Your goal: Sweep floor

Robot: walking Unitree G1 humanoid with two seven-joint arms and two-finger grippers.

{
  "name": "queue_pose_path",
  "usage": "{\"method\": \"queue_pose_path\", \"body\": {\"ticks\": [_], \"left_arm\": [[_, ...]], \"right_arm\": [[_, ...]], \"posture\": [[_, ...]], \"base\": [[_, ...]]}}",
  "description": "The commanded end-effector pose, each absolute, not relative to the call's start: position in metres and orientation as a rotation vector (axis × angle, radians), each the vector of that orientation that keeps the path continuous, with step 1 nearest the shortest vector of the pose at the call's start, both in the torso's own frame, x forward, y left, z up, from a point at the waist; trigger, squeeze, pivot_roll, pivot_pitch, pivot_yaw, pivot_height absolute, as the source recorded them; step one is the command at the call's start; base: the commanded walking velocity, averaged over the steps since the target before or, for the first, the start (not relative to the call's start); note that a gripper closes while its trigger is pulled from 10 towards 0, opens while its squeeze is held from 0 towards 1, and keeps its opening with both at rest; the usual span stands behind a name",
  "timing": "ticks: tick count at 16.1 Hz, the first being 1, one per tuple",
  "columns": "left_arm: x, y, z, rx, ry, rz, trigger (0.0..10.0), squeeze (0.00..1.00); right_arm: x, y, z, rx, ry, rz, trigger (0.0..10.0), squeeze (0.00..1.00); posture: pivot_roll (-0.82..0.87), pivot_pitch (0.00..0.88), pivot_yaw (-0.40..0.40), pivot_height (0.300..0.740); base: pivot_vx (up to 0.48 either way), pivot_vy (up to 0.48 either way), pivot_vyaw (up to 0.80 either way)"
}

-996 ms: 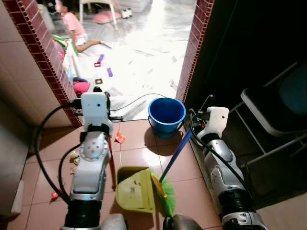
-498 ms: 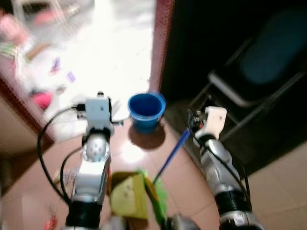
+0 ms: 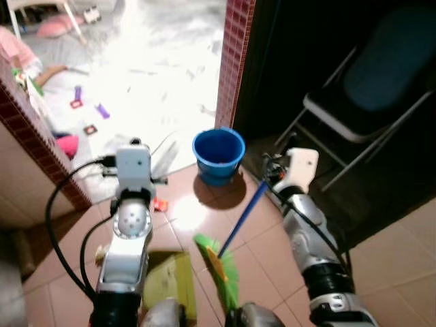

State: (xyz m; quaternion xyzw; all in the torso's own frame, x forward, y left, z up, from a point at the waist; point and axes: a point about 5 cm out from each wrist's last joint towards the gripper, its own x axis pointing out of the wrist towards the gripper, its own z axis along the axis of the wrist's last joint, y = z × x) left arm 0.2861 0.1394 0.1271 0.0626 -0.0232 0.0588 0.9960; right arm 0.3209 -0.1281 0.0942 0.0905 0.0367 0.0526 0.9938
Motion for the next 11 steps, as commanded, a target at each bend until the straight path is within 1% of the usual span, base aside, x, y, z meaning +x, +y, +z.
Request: {"method": "queue_pose_path", "body": {"ticks": [1, 3, 6, 8, 9, 11], "left_arm": [[0.288, 0.133, 0.14, 0.105, -0.119, 0.098, 10.0, 0.0], [0.29, 0.128, 0.141, 0.084, -0.119, 0.077, 10.0, 0.0], [0.297, 0.12, 0.15, 0.095, -0.154, 0.031, 10.0, 0.0], [0.301, 0.116, 0.157, 0.098, -0.176, 0.004, 10.0, 0.0], [0.302, 0.116, 0.157, 0.098, -0.172, 0.006, 10.0, 0.0], [0.302, 0.117, 0.156, 0.103, -0.167, 0.008, 10.0, 0.0]], "right_arm": [[0.323, -0.122, 0.097, 0.189, 0.068, 0.121, 10.0, 0.0], [0.324, -0.123, 0.097, 0.163, 0.073, 0.116, 10.0, 0.0], [0.326, -0.132, 0.101, 0.107, 0.066, 0.055, 10.0, 0.0], [0.327, -0.132, 0.102, 0.11, 0.073, 0.023, 10.0, 0.0], [0.325, -0.128, 0.1, 0.118, 0.076, 0.029, 10.0, 0.0], [0.325, -0.125, 0.097, 0.125, 0.082, 0.032, 10.0, 0.0]], "posture": [[0.01, 0.068, -0.056, 0.74], [-0.01, 0.073, -0.059, 0.74], [-0.04, 0.098, -0.094, 0.74], [-0.06, 0.098, -0.084, 0.74], [-0.05, 0.097, -0.059, 0.74], [-0.05, 0.094, -0.053, 0.74]], "base": [[0.0, 0.0, 0.0], [0.0, 0.0, 0.0], [0.0, 0.0, 0.0], [0.0, 0.0, 0.0], [0.0, 0.0, 0.0], [0.0, 0.0, 0.0]]}}
